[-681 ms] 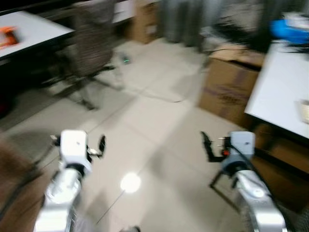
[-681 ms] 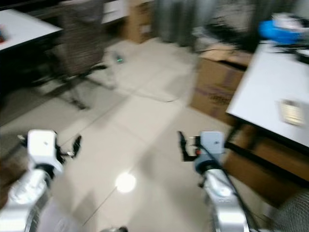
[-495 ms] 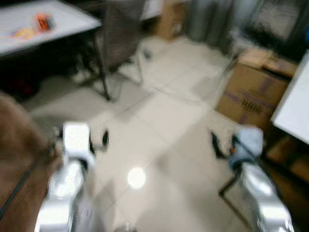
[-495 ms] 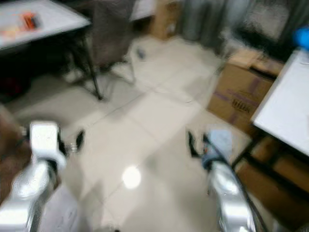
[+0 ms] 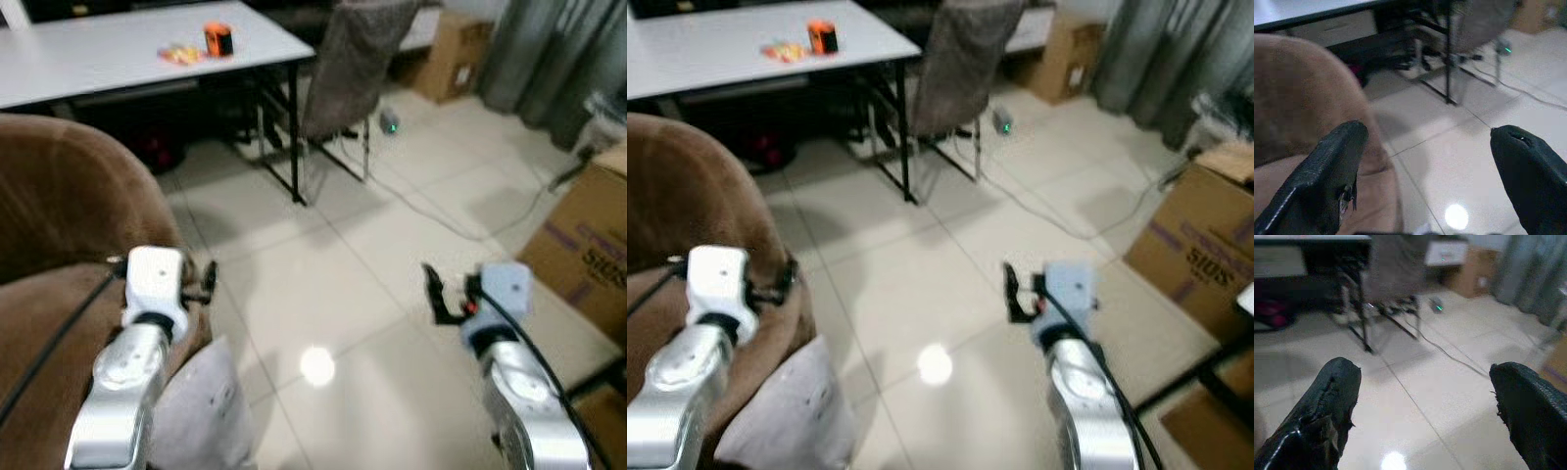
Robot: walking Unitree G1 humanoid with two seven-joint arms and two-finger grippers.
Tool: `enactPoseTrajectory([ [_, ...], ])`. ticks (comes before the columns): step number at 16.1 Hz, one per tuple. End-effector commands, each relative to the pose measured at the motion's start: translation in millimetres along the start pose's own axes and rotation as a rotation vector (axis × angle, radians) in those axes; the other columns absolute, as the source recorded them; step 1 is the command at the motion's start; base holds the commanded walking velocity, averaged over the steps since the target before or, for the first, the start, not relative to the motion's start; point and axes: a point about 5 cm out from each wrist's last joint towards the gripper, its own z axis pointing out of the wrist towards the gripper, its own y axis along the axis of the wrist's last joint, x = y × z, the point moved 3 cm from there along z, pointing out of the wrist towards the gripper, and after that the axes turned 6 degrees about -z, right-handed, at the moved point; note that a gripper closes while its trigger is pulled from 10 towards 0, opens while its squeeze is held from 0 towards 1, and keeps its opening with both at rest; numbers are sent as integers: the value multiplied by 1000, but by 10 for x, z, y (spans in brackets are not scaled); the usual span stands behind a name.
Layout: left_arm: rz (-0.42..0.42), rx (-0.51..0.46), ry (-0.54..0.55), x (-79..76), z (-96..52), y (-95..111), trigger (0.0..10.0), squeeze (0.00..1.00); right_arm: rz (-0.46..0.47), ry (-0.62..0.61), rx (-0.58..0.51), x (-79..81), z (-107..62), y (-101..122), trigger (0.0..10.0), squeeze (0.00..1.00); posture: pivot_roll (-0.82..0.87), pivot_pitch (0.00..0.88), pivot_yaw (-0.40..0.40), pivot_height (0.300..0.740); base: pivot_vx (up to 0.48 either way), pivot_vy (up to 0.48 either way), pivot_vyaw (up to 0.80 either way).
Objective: Move the pillow to the sofa from floor
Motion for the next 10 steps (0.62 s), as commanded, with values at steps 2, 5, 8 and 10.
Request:
enactPoseTrajectory([
  [2, -3, -23, 3, -16, -16, 36, 10000, 0, 9, -52, 12, -92, 45, -8, 10000, 1000, -68, 0, -30, 740, 0, 0, 800],
  [5, 6, -47, -18, -21, 25, 91, 10000, 0, -3, -50, 1, -51, 76, -7, 10000, 1000, -70, 0, -12, 740, 0, 0, 800],
  [8, 28, -58, -33, -30, 77, 115, 10000, 0, -12, -51, 1, -36, 69, -7, 10000, 1000, -68, 0, 5, 740, 0, 0, 800],
  [10, 18, -75, -32, -30, 70, 143, 10000, 0, -10, -53, 15, -13, 78, -54, 10000, 1000, -57, 0, -9, 740, 0, -137, 800],
])
